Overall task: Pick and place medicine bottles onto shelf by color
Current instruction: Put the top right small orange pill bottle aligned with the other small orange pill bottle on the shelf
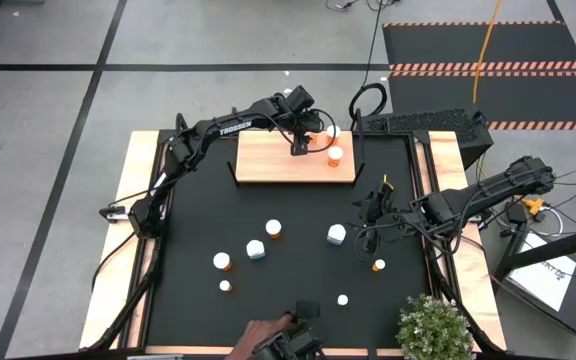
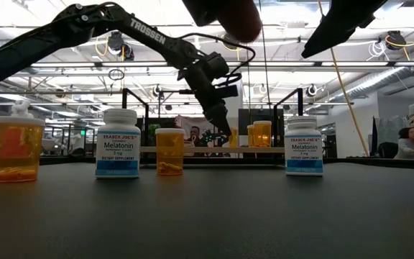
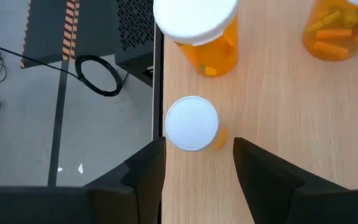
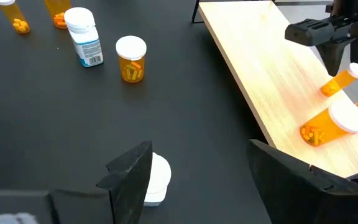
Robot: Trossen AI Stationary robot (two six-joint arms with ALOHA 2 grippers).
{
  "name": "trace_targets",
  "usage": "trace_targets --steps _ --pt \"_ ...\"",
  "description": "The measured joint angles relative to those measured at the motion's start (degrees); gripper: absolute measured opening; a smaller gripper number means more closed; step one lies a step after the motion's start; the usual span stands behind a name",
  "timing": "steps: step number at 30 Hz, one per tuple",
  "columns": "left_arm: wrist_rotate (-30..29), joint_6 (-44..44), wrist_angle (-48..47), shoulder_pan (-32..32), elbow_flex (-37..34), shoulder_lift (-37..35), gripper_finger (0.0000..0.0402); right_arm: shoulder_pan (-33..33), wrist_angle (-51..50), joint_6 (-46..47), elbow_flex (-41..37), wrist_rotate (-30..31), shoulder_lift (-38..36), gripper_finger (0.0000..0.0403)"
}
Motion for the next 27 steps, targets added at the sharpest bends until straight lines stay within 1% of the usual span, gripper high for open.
trace_targets --steps 5,11,17,20,23,27 --pt "-0.10 -1.14 -2.64 -0.12 -0.04 -0.98 0.0180 0.00 -0.01 0.02 0.00 0.00 0.00 0.0255" --pt "-0.64 -5.47 -9.51 -0.99 -0.02 -5.00 0.0179 0.00 0.04 0.02 0.00 -0.02 0.00 0.0255" --pt "-0.22 -8.28 -17.66 -4.71 0.03 -8.10 0.0173 0.00 0.16 1.62 0.02 -0.30 0.00 0.0255" --pt "-0.20 -9.45 -22.63 -7.37 0.02 -8.63 0.0165 0.03 0.17 3.35 0.02 -3.13 0.00 0.0255" --pt "-0.20 -10.49 -25.37 -11.00 0.02 -8.63 0.0157 0.09 -0.24 5.81 0.02 -6.69 0.04 0.0255" --pt "-2.43 -12.21 -28.62 -16.30 -0.37 -8.63 0.0155 1.05 -2.74 10.63 0.04 -9.76 0.04 0.0255"
